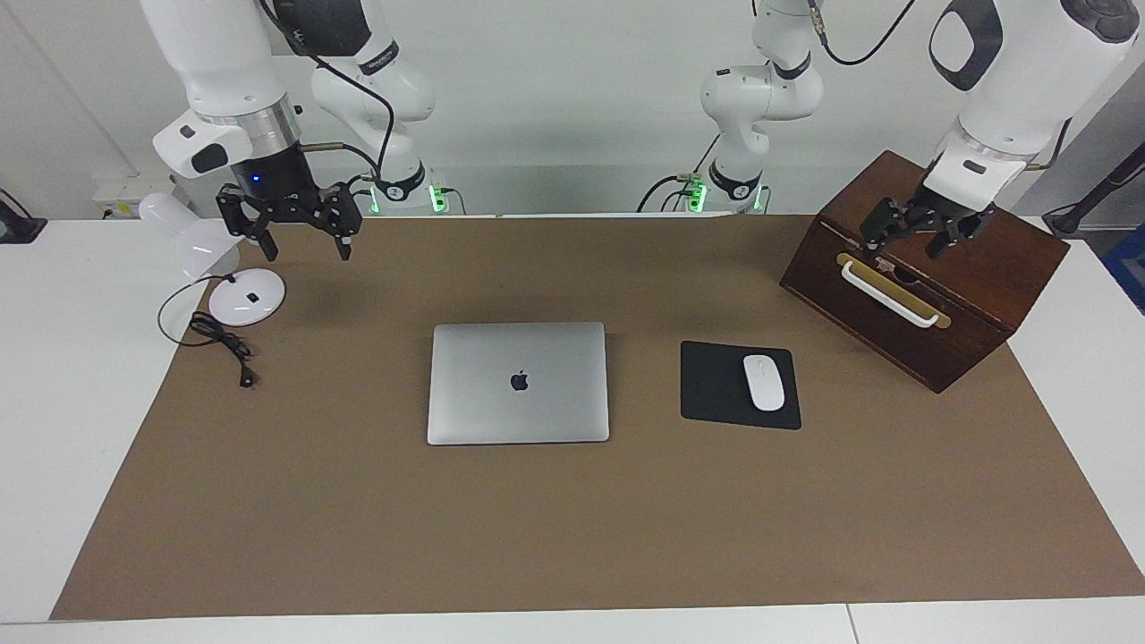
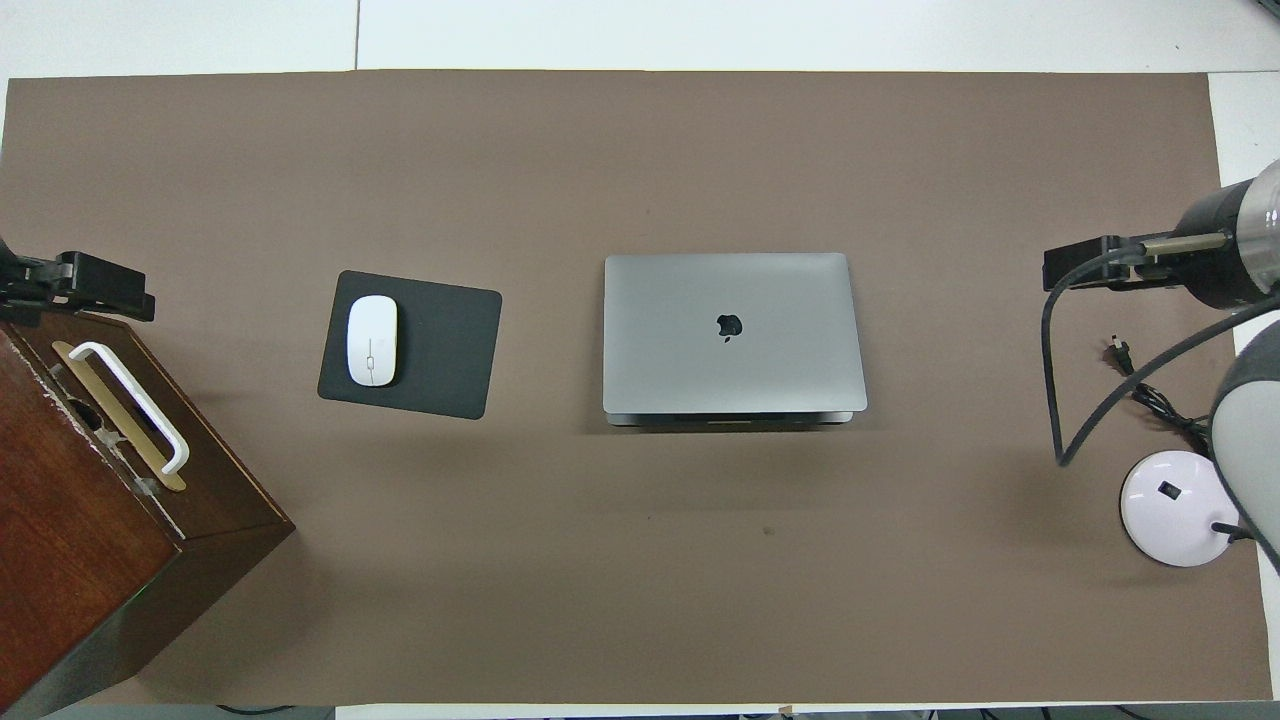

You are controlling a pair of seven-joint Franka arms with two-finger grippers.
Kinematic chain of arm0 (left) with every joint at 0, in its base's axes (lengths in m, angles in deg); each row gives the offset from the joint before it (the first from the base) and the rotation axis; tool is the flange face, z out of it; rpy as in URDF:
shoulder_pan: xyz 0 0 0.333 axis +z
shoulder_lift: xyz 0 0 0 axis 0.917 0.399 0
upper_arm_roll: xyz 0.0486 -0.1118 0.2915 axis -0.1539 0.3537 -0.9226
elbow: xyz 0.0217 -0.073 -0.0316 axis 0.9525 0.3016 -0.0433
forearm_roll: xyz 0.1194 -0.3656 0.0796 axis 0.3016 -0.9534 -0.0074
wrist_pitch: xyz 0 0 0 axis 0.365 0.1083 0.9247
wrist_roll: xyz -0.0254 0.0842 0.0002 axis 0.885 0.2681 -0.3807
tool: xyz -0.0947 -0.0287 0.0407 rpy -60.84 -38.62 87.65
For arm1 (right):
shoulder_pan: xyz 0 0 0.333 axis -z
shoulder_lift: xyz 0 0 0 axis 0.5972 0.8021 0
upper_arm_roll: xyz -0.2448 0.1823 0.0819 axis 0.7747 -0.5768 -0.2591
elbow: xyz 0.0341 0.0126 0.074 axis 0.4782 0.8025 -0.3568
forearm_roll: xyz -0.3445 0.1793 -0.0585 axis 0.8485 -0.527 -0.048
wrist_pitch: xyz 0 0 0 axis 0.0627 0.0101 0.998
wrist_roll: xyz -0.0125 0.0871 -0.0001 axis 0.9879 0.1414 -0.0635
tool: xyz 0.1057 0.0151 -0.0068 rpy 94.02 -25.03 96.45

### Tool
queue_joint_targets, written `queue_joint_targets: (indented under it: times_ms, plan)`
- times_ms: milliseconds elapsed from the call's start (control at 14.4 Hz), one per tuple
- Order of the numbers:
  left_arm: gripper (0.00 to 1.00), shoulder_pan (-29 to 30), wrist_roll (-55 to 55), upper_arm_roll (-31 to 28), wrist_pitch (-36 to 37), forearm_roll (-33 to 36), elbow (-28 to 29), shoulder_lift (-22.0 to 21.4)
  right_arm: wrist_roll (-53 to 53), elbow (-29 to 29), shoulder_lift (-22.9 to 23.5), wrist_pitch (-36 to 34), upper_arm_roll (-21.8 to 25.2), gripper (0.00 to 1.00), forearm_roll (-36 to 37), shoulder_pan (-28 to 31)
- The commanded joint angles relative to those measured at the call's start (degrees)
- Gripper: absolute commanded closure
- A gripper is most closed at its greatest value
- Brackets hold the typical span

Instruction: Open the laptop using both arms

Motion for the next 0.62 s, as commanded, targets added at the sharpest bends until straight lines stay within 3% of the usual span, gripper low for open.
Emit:
queue_joint_targets:
  times_ms: [0, 554]
  plan:
    - [0.00, -0.03, 0.50, -0.11, -1.23, -0.65, 1.52, -1.09, -0.74, 1.40, -1.24, 0.44, -0.46, 0.00, 0.32, 0.88]
    - [0.00, -0.03, 0.67, -0.11, -1.49, -0.65, 1.78, -1.27, -2.58, 2.10, -1.41, 0.44, -0.37, 0.00, 0.32, 2.19]
